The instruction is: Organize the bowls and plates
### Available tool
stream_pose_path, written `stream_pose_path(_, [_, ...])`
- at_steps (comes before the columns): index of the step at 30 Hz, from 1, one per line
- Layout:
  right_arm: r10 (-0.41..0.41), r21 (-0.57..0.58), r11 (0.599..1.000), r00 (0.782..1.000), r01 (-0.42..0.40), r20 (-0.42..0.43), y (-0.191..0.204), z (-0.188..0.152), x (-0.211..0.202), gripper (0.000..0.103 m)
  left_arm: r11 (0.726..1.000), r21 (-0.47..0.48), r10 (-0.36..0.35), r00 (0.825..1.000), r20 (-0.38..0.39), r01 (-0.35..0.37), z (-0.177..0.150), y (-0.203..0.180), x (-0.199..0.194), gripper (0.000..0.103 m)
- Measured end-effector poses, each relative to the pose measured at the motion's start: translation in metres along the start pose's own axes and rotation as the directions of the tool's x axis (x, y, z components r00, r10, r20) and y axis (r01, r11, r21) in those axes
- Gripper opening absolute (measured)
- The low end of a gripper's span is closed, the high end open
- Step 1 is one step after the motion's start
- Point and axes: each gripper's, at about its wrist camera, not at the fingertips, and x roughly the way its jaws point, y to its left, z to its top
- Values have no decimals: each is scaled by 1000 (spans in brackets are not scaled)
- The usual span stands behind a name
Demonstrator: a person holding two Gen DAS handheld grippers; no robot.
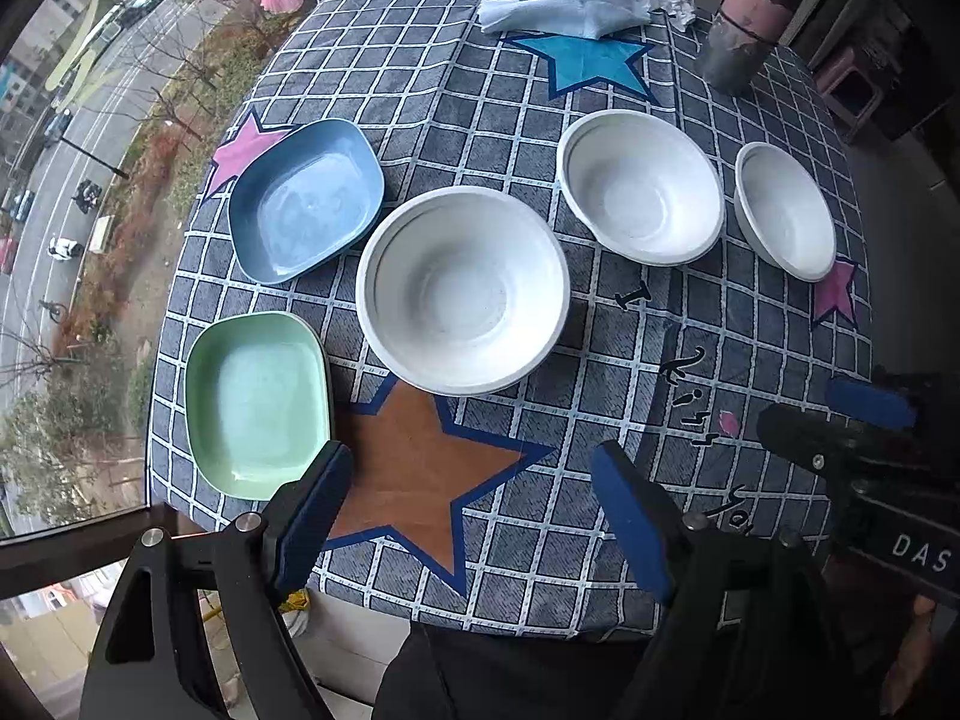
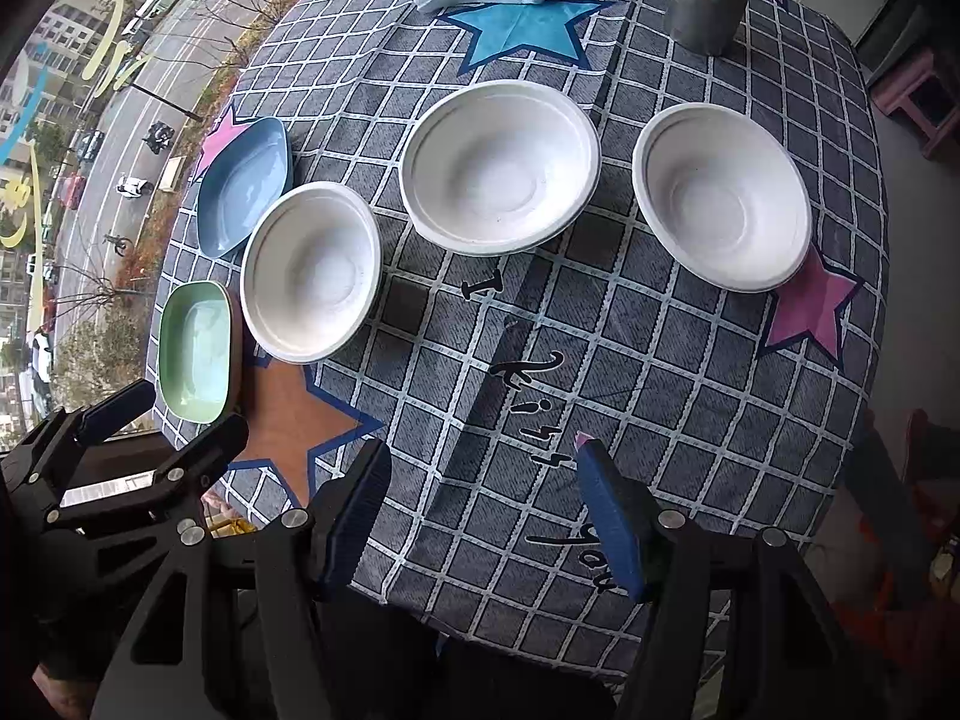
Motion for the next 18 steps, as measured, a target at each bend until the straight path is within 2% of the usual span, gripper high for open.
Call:
stream_pose_path(3, [8, 1, 1000, 1000, -8, -3, -2, -2, 1, 66, 1000, -15, -7, 1000, 10, 7, -1, 2, -3, 85])
stream_pose_path(10, [51, 19, 999, 999, -51, -2, -1, -5, 3, 66, 989, -141, -36, 999, -12, 34, -12, 33, -5, 85])
stream_pose_path(13, [81, 16, 997, 997, -81, 12, 6, 1, 4, 66, 974, -225, -43, 999, -4, 41, -12, 60, -12, 85])
stream_pose_path(18, [70, -18, 997, 997, -69, 30, 27, 26, 4, 66, 931, -357, -73, 997, 37, 82, 5, 117, -18, 85])
